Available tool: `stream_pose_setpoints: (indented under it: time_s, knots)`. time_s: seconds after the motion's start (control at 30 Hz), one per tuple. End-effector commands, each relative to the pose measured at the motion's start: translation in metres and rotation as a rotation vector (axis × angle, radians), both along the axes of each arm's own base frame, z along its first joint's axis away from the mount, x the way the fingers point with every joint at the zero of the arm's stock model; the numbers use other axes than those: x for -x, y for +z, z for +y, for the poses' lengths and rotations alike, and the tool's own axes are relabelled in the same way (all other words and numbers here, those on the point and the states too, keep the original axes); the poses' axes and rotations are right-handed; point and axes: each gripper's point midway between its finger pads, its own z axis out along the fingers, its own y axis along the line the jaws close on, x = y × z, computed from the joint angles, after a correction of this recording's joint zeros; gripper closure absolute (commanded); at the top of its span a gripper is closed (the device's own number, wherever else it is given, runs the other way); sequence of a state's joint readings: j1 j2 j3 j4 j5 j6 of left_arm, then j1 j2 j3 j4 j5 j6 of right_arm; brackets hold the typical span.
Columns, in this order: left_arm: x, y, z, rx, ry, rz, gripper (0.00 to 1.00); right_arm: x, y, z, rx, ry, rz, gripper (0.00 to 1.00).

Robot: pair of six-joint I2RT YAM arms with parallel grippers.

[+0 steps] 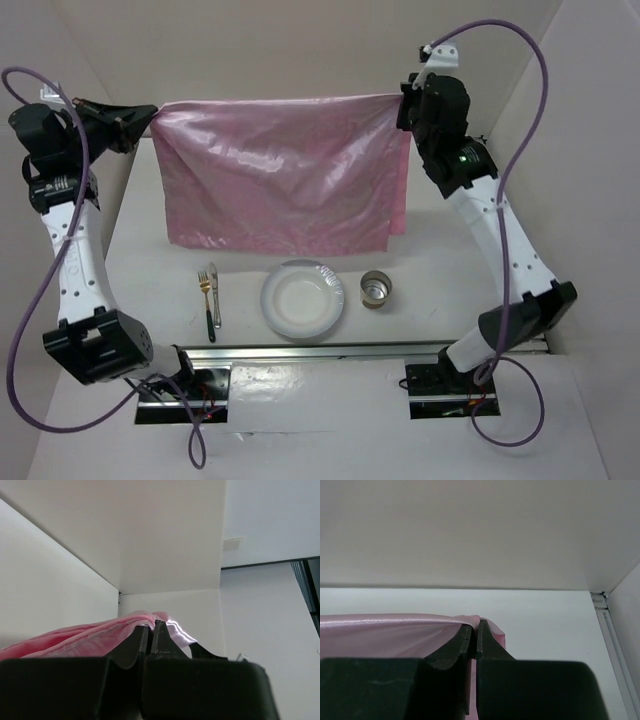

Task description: Set the dinner table for one person

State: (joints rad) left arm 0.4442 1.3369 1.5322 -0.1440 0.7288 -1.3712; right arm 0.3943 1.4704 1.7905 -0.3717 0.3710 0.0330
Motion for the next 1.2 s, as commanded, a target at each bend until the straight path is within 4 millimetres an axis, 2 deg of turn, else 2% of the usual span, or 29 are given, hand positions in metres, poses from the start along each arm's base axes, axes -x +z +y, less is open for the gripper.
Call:
stream_pose_setpoints:
  time_s: [0.0,0.07,0.1,0.13,0.17,0.2,0.23,0.27,0.3,0.33,0.4,0.47,0.53,0.57,0.6,0.63,0.67,0.7,0.73,0.77,0.8,0.83,0.87,0.9,0.93,0.97,1.0,1.03,1.17]
  knots:
    - [-0.023,0.011,0.000,-0.100,0.003,-0.045,1.00,-0.031,0.013,-0.013,-0.023,-0.032,-0.057,1.00]
    - [-0.041,0.006,-0.010,-0.106,-0.037,-0.038,1.00,-0.056,-0.001,-0.011,-0.016,-0.022,-0.037,1.00]
    - [-0.049,0.017,-0.013,-0.117,-0.050,-0.067,1.00,-0.064,-0.004,-0.012,-0.015,-0.022,-0.032,1.00]
    - [-0.058,0.017,-0.018,-0.119,-0.081,-0.076,1.00,-0.072,0.009,-0.018,-0.026,-0.032,-0.067,1.00]
    - [-0.081,-0.003,-0.017,-0.101,-0.106,-0.034,1.00,-0.081,0.009,-0.020,-0.017,-0.032,-0.069,1.00]
    - [-0.092,-0.004,-0.024,-0.095,-0.129,-0.038,1.00,-0.098,-0.006,-0.013,-0.010,-0.023,-0.044,1.00]
    - [-0.097,0.009,-0.030,-0.109,-0.152,-0.078,1.00,-0.104,0.013,-0.018,-0.013,-0.034,-0.088,1.00]
    - [-0.117,-0.008,-0.034,-0.095,-0.185,-0.047,1.00,-0.121,0.000,-0.020,0.004,-0.044,-0.069,1.00]
    - [-0.121,0.015,-0.033,-0.119,-0.183,-0.108,1.00,-0.127,0.003,-0.019,0.001,-0.044,-0.079,1.00]
    - [-0.126,0.012,-0.039,-0.109,-0.205,-0.085,1.00,-0.128,0.020,-0.024,-0.008,-0.054,-0.114,1.00]
    - [-0.143,0.011,-0.033,-0.124,-0.196,-0.097,1.00,-0.137,0.018,-0.027,0.001,-0.056,-0.118,1.00]
    - [-0.147,0.011,-0.033,-0.133,-0.204,-0.122,1.00,-0.143,0.005,-0.029,0.008,-0.055,-0.093,1.00]
    - [-0.152,-0.008,-0.029,-0.104,-0.211,-0.094,1.00,-0.139,0.000,-0.030,0.001,-0.055,-0.080,1.00]
    - [-0.151,-0.013,-0.029,-0.096,-0.211,-0.090,1.00,-0.139,-0.028,-0.029,0.005,-0.055,-0.025,1.00]
    - [-0.148,-0.016,-0.030,-0.103,-0.211,-0.107,1.00,-0.127,-0.017,-0.032,-0.011,-0.055,-0.052,1.00]
    - [-0.145,-0.023,-0.031,-0.099,-0.211,-0.099,1.00,-0.120,-0.023,-0.033,-0.018,-0.056,-0.044,1.00]
    - [-0.133,-0.043,-0.035,-0.092,-0.222,-0.059,1.00,-0.117,-0.065,-0.032,-0.022,-0.057,0.037,1.00]
    - [-0.127,-0.053,-0.031,-0.095,-0.212,-0.044,1.00,-0.100,-0.050,-0.034,-0.045,-0.048,-0.003,1.00]
    - [-0.119,-0.063,-0.033,-0.090,-0.212,-0.032,1.00,-0.091,-0.058,-0.035,-0.060,-0.049,0.008,1.00]
    - [-0.100,-0.091,-0.039,-0.080,-0.216,0.029,0.97,-0.082,-0.100,-0.033,-0.069,-0.039,0.089,1.00]
    - [-0.090,-0.105,-0.041,-0.077,-0.218,0.056,0.88,-0.073,-0.109,-0.033,-0.081,-0.031,0.104,1.00]
    - [-0.078,-0.119,-0.044,-0.078,-0.221,0.087,0.74,-0.055,-0.098,-0.031,-0.105,0.000,0.074,0.99]
    - [-0.059,-0.168,-0.049,-0.061,-0.236,0.224,0.36,-0.046,-0.110,-0.030,-0.125,0.009,0.101,0.91]
    - [-0.046,-0.187,-0.050,-0.074,-0.221,0.284,0.22,-0.032,-0.148,-0.024,-0.123,0.027,0.176,0.78]
    - [-0.027,-0.188,-0.047,-0.104,-0.191,0.308,0.09,-0.016,-0.142,-0.019,-0.146,0.071,0.165,0.41]
    - [-0.009,-0.220,-0.043,-0.135,-0.173,0.392,0.00,-0.008,-0.150,-0.016,-0.156,0.093,0.183,0.29]
    - [0.004,-0.237,-0.033,-0.147,-0.120,0.467,0.00,0.006,-0.178,-0.009,-0.157,0.119,0.250,0.20]
    - [0.014,-0.233,-0.018,-0.164,-0.070,0.454,0.00,0.019,-0.182,-0.003,-0.155,0.149,0.269,0.08]
    - [0.024,-0.228,0.005,-0.215,-0.017,0.487,0.00,0.036,-0.206,-0.012,-0.188,0.091,0.353,0.07]
